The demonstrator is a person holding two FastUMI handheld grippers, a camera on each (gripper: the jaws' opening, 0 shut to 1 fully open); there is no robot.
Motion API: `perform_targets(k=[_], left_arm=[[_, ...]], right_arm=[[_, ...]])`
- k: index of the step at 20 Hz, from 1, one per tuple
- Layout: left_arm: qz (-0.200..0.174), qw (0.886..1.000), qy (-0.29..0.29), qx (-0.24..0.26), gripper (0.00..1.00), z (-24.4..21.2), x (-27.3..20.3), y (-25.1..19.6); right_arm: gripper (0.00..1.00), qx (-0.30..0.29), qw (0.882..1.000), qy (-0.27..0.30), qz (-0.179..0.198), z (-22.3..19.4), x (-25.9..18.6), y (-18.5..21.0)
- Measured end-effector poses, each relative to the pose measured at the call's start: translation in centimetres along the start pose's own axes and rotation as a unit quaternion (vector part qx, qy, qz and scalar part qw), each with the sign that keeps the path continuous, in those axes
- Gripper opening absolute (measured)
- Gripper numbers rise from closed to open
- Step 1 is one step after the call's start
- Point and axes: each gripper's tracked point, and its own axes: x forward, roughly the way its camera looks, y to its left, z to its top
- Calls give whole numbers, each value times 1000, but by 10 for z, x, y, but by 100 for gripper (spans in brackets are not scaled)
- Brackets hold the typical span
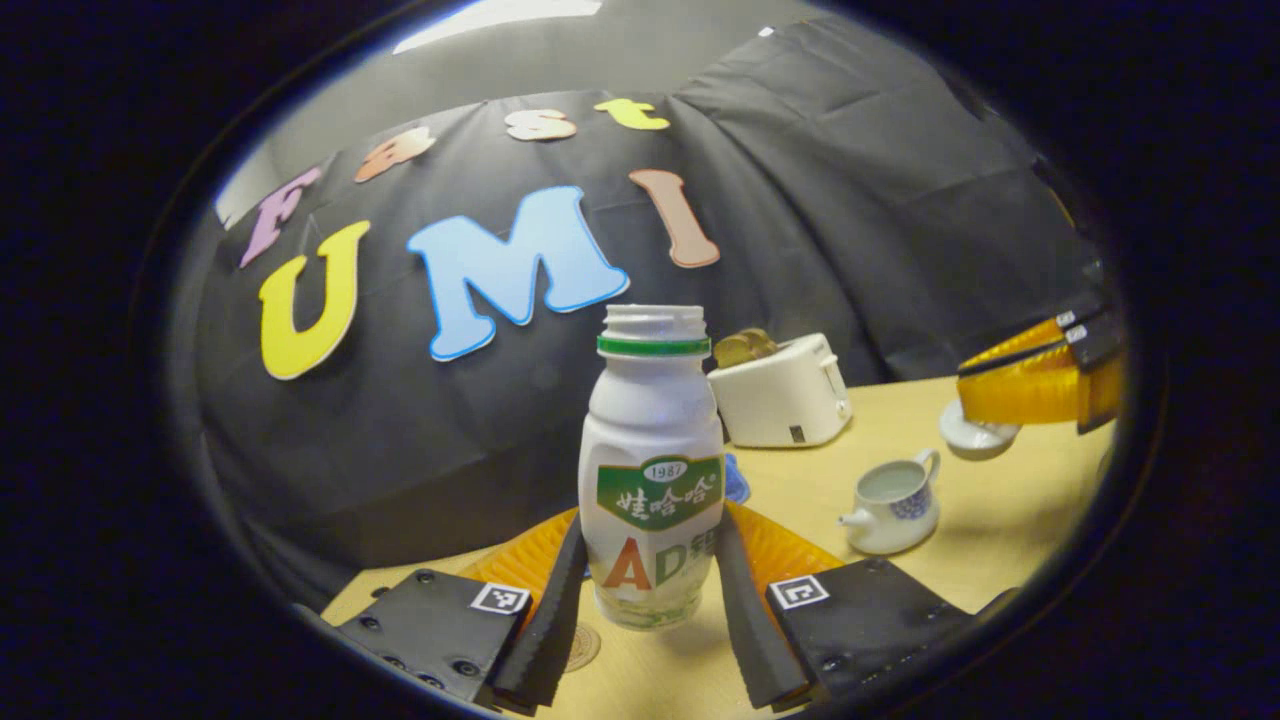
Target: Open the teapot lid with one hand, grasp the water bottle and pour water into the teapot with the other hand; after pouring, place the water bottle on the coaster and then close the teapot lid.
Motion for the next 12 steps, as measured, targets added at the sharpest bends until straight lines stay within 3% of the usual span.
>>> perform_targets(k=[2, 3, 4, 5, 6, 12], left_arm=[[10, 999, -3, -34, 79, -1, -3, 14], [20, 999, 2, -41, 67, -6, -8, 24], [24, 998, 8, -50, 78, -12, -11, 34], [28, 998, 12, -63, 67, -16, -13, 43], [26, 997, 15, -75, 79, -18, -14, 48], [50, 992, -3, -115, 79, -12, -24, 81]], right_arm=[[6, 4, 1000, 0, 2, 2, 12, 0], [6, 8, 1000, 2, 2, 2, 18, -1], [6, 11, 1000, 1, -1, 4, 24, -3], [6, 13, 1000, 1, -5, 3, 30, -5], [6, 14, 1000, 3, -5, 2, 36, -4], [6, 14, 1000, 23, -4, -13, 58, 1]])
